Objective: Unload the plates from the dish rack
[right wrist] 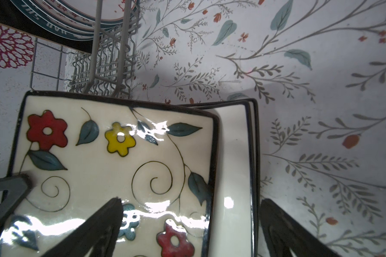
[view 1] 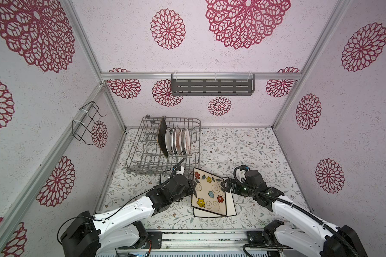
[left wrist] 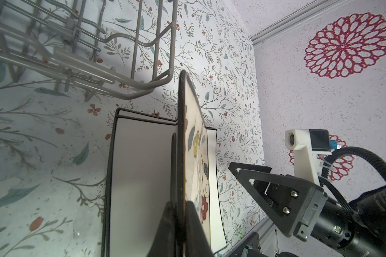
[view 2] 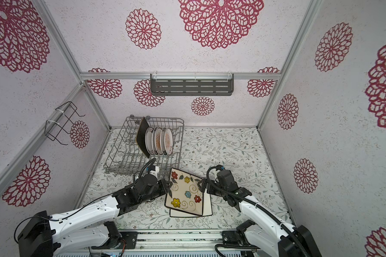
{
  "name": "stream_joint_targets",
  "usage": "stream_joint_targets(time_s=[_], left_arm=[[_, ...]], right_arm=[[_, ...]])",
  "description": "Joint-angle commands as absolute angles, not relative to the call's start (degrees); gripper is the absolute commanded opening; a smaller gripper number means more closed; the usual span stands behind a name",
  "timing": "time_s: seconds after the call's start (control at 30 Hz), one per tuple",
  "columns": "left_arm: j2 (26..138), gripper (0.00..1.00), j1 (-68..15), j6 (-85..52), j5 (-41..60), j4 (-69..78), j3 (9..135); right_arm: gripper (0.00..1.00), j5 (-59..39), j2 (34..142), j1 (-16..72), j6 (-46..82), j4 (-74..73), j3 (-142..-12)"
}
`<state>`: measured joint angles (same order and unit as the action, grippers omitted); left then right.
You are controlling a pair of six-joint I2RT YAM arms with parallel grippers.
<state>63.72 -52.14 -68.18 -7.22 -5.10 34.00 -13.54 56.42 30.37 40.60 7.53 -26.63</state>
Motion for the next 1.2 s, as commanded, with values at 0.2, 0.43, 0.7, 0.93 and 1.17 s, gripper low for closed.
stream_joint_targets(time_s=[0.2,0.43,0.7,0.93,1.17], left_arm=[[62.48,0.0,-53.59,-73.51,-8.96,4.31,33.08],[63.88,0.0,-54.1,-74.35,-8.7,4.39,32.26],[64.43,0.02,-54.31,-75.85,-8.43,5.08,30.29],[64.12,0.02,-54.49,-77.35,-8.27,4.9,28.39],[64.6,0.02,-54.49,-78.39,-7.79,6.24,26.98]], right_arm=[[0.99,-14.24,56.04,30.31,40.97,5.27,-25.84],[0.99,-14.24,56.48,30.29,41.07,5.01,-25.58],[0.99,-14.58,58.16,30.32,38.7,5.9,-27.7],[0.99,-15.53,61.07,30.27,39.27,3.41,-28.0],[0.99,-16.42,62.46,30.28,40.38,0.83,-27.96]])
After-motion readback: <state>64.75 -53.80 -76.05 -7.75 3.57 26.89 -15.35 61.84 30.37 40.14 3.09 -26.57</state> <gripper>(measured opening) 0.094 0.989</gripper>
